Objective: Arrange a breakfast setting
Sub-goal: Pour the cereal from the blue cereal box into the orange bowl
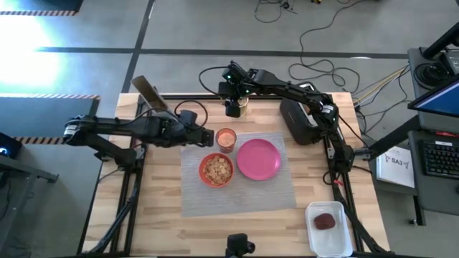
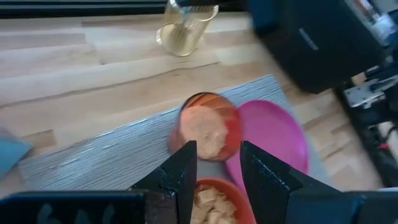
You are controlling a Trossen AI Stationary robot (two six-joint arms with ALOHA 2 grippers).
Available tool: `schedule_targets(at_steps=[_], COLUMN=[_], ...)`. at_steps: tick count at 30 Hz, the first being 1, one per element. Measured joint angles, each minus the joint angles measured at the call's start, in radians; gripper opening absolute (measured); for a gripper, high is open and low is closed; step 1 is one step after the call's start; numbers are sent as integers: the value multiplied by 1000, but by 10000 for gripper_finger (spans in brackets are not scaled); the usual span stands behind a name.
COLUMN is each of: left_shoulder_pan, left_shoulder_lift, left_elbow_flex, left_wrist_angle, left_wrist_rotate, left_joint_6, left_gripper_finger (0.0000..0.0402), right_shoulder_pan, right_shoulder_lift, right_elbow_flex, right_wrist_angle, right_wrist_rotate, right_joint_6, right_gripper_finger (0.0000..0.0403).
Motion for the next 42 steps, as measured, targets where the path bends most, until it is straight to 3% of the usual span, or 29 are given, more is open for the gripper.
schedule_targets(at_steps=[10,15,18,20,24,29,32,42], left_shoulder_pan=[0,0,0,-2,-37,-68,-57,-25], left_shoulder_lift=[136,248,334,390,495,516,494,316], left_elbow_flex=[260,396,476,532,598,579,506,161], left_wrist_angle=[-29,-284,-544,-653,-706,-716,-714,-717], left_wrist_rotate=[-39,-89,-189,-200,-178,-285,-298,-132], left_joint_6=[47,14,-179,-268,-274,-257,-349,-737], left_gripper_finger=[105,105,105,105,105,107,115,162], right_shoulder_pan=[0,0,0,0,0,0,0,0], right_shoulder_lift=[0,0,0,0,0,0,0,0], right_elbow_flex=[0,0,0,0,0,0,0,0], right_wrist_angle=[3,3,3,3,3,4,4,6], right_wrist_rotate=[0,0,0,0,0,0,0,0], right_joint_6=[0,0,0,0,0,0,0,0], right_gripper_finger=[210,210,210,210,210,210,210,210])
